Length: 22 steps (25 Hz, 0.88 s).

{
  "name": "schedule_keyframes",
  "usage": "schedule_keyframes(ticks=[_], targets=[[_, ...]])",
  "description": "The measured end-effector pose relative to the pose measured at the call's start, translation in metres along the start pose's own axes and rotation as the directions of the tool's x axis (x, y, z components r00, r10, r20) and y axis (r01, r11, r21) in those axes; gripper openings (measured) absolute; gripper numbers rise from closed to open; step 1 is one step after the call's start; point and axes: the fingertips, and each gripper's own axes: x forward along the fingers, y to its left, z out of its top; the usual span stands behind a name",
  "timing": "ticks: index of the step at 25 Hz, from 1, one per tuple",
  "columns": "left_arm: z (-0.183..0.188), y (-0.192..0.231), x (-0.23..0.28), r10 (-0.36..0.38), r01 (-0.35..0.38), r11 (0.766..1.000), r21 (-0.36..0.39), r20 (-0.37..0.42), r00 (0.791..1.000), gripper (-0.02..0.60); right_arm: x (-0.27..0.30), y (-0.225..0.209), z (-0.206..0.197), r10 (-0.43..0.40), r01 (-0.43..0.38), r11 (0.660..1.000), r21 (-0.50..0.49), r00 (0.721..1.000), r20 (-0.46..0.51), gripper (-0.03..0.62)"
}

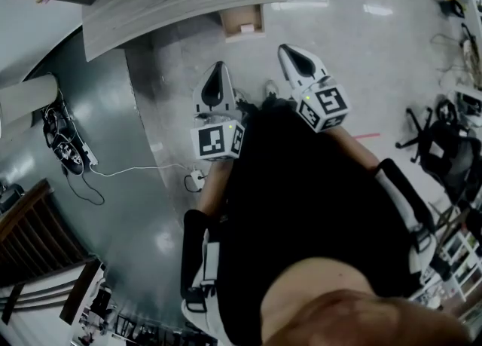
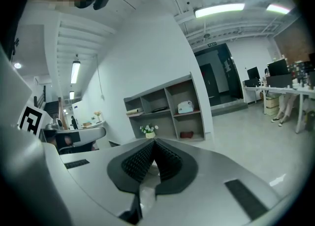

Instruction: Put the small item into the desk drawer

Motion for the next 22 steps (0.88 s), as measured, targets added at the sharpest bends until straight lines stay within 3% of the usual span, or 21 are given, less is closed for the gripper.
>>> schedule_keyframes(ticks=[22], targets=[[-0.007,0.003,-0.004,-0.036,0.036,0.999,0.013,0.001,0.999,-0.009,0.002,0.015,-0.016,-0.012,0.012,1.0,0.004,1.0,-0.02,-0.002]])
